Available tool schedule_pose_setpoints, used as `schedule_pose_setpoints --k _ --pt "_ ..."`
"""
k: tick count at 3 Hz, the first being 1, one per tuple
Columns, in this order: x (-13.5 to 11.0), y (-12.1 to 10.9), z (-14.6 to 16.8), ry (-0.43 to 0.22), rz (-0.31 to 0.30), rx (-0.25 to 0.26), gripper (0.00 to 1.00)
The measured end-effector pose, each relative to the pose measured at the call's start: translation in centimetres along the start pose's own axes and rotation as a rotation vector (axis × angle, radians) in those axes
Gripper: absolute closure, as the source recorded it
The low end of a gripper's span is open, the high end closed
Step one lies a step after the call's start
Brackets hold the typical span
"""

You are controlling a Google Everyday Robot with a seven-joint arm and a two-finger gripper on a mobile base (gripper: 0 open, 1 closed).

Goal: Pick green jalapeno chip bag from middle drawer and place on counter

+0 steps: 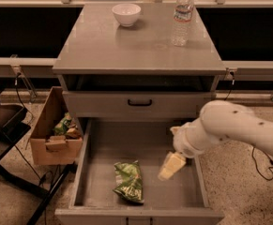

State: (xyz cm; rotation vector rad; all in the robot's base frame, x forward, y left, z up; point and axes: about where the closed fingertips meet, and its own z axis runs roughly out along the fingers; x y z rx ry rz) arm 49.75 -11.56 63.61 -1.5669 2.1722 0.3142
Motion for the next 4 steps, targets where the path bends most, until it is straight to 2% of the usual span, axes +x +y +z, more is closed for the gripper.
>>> schedule_pose_setpoints --k 1,2,3,4 --pt "-0.8 -0.7 8.3 -0.034 0.021 -0.070 0.00" --pt "-1.3 -0.2 18.0 -0.086 0.061 -0.178 0.00" --pt "-1.6 1.1 22.4 -0.132 0.079 -0.240 0.00" --pt "-2.6 3.4 27.4 -0.223 0.086 -0.305 0.02"
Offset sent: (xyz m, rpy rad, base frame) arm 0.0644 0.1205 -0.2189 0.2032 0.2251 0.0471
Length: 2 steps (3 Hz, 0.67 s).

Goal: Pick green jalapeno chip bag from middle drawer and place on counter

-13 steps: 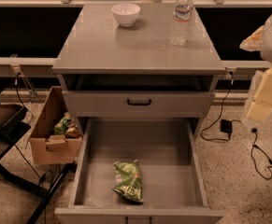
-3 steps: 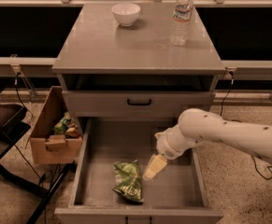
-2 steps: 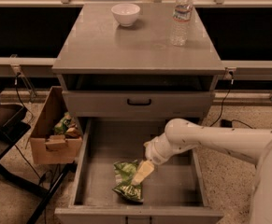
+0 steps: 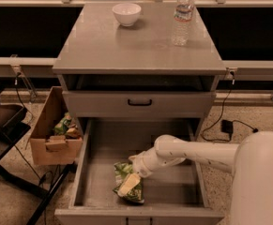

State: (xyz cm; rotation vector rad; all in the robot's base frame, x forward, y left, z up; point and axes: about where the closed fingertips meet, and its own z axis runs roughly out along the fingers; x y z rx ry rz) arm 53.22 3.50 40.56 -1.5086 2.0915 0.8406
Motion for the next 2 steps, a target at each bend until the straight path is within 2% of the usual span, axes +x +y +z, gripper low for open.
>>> schedule_pose_setpoints --k 1,2 --pt "-0.26 0.96 3.44 -0.070 -0.024 -0.041 0.32" --pt "-0.95 1.51 4.43 -0.091 -0.051 -0.047 0.56"
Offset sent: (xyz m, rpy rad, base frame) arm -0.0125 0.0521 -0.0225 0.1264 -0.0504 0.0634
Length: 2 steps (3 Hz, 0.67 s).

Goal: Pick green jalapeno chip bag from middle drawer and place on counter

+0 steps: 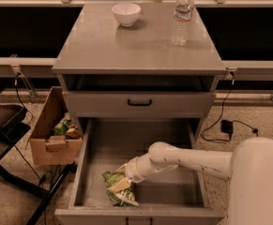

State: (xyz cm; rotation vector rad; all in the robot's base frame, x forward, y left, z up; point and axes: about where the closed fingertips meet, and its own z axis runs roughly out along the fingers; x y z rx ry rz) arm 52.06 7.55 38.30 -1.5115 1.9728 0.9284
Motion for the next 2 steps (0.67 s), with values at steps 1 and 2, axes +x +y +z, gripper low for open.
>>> schedule_pose_setpoints --k 1,2 --pt "0.0 0.0 0.1 -0.001 -0.002 -0.001 0.80" --pt "-1.6 0.2 -1.4 0.016 -0.017 0.029 1.00"
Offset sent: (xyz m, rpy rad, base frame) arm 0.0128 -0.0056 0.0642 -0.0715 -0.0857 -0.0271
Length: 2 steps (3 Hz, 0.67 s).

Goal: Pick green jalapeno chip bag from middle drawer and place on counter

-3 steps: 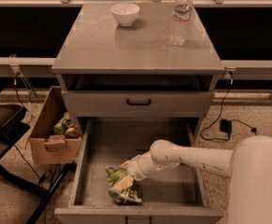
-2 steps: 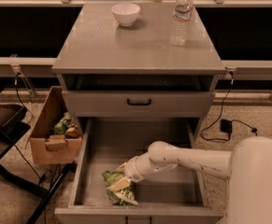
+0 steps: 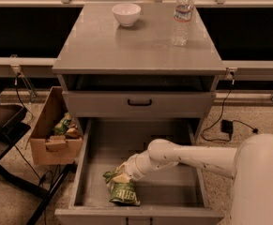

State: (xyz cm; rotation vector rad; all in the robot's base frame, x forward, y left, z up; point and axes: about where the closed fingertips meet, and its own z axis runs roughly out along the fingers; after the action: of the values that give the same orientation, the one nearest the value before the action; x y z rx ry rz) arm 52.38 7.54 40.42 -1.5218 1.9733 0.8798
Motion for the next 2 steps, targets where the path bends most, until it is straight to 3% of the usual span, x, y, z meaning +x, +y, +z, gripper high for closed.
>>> schedule_pose_setpoints --k 1,2 --pt "-5.6 2.2 -6.3 0.014 -0.080 0.092 1.00" --pt "-8.8 5.6 -9.1 0.101 -0.152 0.100 1.00"
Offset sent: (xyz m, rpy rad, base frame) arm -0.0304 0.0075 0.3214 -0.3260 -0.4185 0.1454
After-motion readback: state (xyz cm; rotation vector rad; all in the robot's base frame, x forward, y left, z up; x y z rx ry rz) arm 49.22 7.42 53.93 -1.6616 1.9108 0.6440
